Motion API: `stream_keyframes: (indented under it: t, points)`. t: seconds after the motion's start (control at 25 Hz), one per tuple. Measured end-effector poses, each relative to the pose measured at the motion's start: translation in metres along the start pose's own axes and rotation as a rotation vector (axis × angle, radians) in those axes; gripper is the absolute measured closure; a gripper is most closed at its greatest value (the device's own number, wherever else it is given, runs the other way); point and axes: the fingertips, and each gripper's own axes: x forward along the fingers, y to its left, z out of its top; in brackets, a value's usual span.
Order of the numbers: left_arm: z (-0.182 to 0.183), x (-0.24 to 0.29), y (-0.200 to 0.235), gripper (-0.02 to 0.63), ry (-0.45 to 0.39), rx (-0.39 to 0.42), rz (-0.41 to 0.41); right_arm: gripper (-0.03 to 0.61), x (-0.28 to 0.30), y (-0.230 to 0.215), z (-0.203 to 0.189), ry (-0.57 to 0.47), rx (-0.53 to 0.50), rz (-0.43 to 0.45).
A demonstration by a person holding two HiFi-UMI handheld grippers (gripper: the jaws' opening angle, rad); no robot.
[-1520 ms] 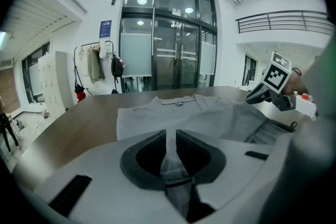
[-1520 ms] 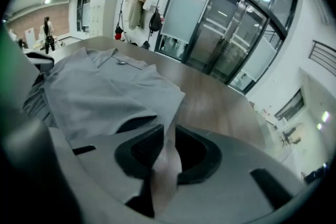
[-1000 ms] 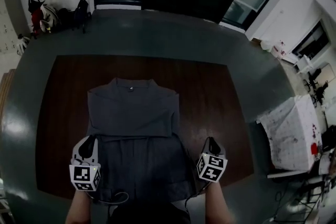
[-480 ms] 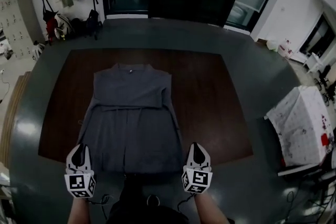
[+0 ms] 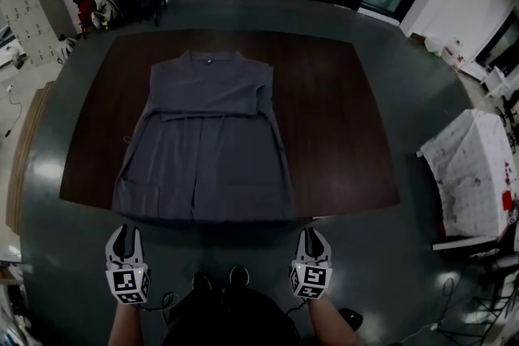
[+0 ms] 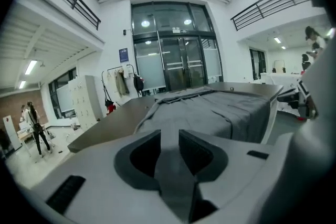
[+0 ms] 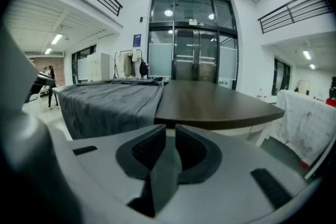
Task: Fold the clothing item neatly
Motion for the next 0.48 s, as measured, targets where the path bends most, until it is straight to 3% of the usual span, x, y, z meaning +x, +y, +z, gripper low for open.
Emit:
stream_keyframes:
  t: [0.04, 0.24, 0.36, 0.48]
  points:
    - [-0.014, -0.002, -0.001, 0.511, 0.017, -0.011, -0.006, 0.527, -0.002, 0.006, -0.011, 0.024, -0.015, 0.019]
    - [-0.095, 0.000, -0.005, 0.431, 0.100, -0.079, -0.069, 0.442, 0.004, 0.046, -0.075, 0.135, -0.006, 0.123]
    - [-0.159, 0.014, 0.006, 0.405, 0.149, -0.133, -0.081, 0.440, 0.024, 0.056, -0.113, 0.131, 0.086, 0.120]
    - [-0.222, 0.036, 0.017, 0.357, 0.182, -0.169, -0.076, 0.434, 0.049, 0.063, -0.153, 0.124, 0.102, 0.132]
